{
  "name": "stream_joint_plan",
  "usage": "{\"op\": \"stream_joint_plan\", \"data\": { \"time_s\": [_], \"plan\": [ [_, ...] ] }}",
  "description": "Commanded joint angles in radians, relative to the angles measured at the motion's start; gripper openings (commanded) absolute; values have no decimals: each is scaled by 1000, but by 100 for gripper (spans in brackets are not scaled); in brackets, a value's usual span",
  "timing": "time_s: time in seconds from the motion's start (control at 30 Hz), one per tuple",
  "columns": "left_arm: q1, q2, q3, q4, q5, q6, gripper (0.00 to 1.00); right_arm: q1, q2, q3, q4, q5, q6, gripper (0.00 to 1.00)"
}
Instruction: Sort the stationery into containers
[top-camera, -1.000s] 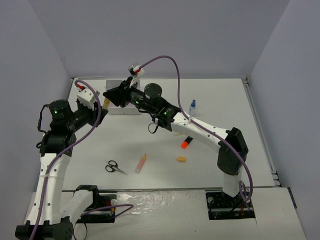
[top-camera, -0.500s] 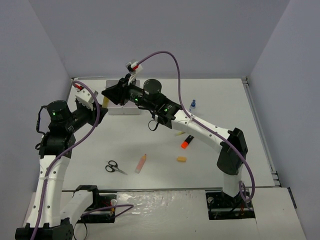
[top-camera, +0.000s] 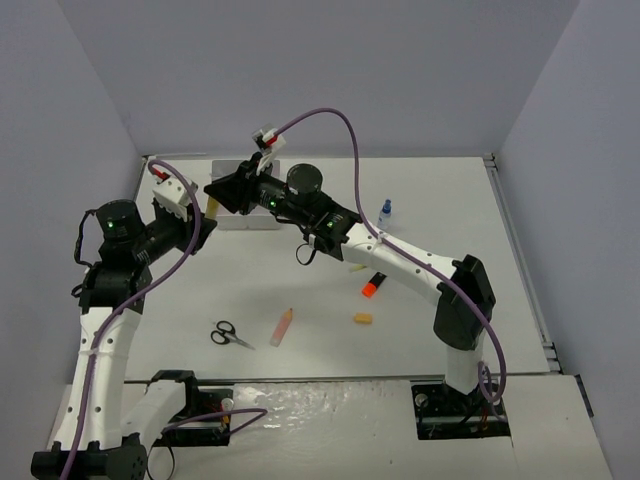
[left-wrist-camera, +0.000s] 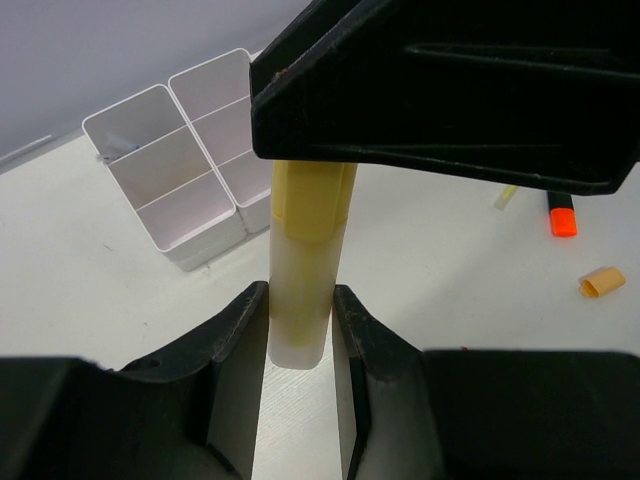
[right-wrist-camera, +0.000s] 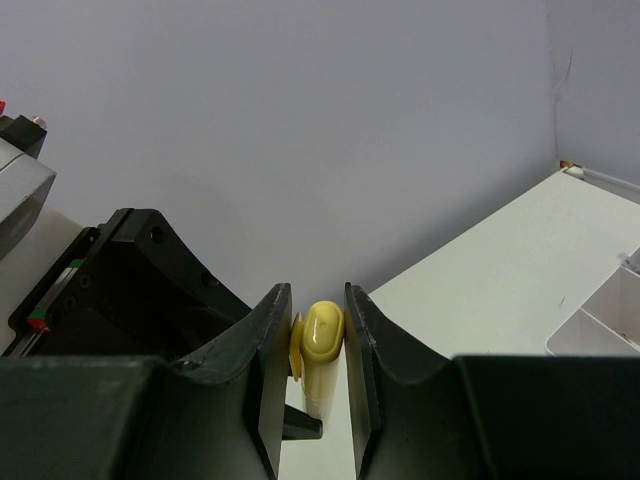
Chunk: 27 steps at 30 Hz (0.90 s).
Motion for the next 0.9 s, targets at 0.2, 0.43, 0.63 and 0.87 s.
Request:
{"op": "stream_joint_plan", "data": {
  "time_s": [0.2, 0.43, 0.63, 0.87],
  "plan": [
    [4, -59, 66, 329, 67, -18, 0, 36, 35, -13, -155, -136, 36, 9],
    [4, -32, 127, 377, 56, -50, 0, 61, 45, -43, -219, -81, -16, 0],
    [6, -36, 168, 404, 60, -44, 0, 65, 33, -135, -176, -80, 9, 0],
    [6, -27, 178, 407, 58, -44, 0, 66, 33, -122, -181, -73, -4, 0]
  ]
}}
